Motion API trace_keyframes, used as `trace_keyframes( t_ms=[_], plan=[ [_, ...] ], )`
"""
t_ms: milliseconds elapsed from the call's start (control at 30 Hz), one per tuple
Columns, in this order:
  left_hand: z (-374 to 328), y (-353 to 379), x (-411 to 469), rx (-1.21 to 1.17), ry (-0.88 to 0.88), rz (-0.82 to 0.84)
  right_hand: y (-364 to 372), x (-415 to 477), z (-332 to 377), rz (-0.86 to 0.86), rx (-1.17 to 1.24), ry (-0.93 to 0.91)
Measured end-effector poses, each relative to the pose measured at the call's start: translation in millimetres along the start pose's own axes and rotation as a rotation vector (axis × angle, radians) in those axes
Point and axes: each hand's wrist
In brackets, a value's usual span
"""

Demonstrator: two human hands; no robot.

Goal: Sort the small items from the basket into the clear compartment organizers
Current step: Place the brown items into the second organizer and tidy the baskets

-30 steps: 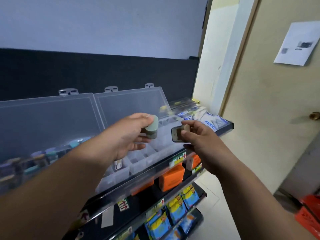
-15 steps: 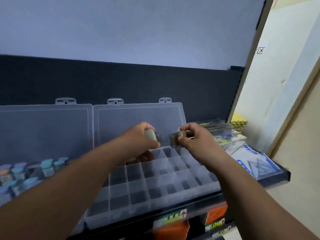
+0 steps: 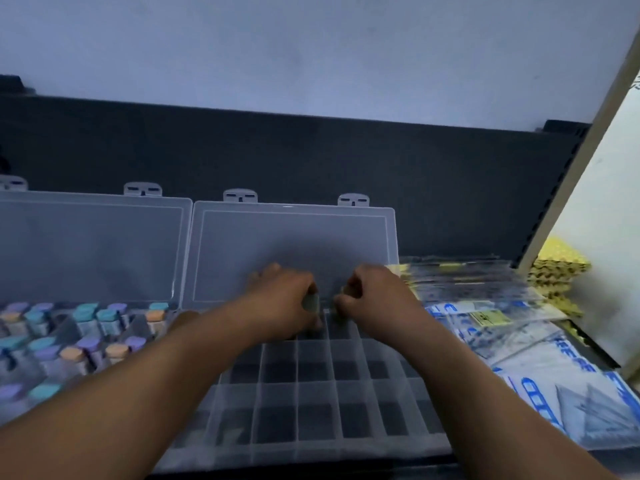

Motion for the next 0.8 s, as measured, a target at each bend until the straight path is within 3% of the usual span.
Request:
trace_keyframes(
  t_ms=[500,800],
  plan=[
    [3.5,16.1,3.1,0.029,-0.008,0.05,12.8,0.9,-1.1,0.174,-0.118,-0.003],
    [18.9,4.8,-29.7,0.003,-0.031,-0.023,13.5,-14.0,21.4,0.026,-0.21,0.016]
  ],
)
Point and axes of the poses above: each hand's wrist, its own x-axis towards the middle knuckle, its own y-axis out of the palm, z = x × y, and after that the axes turned 5 degrees about y, right-handed
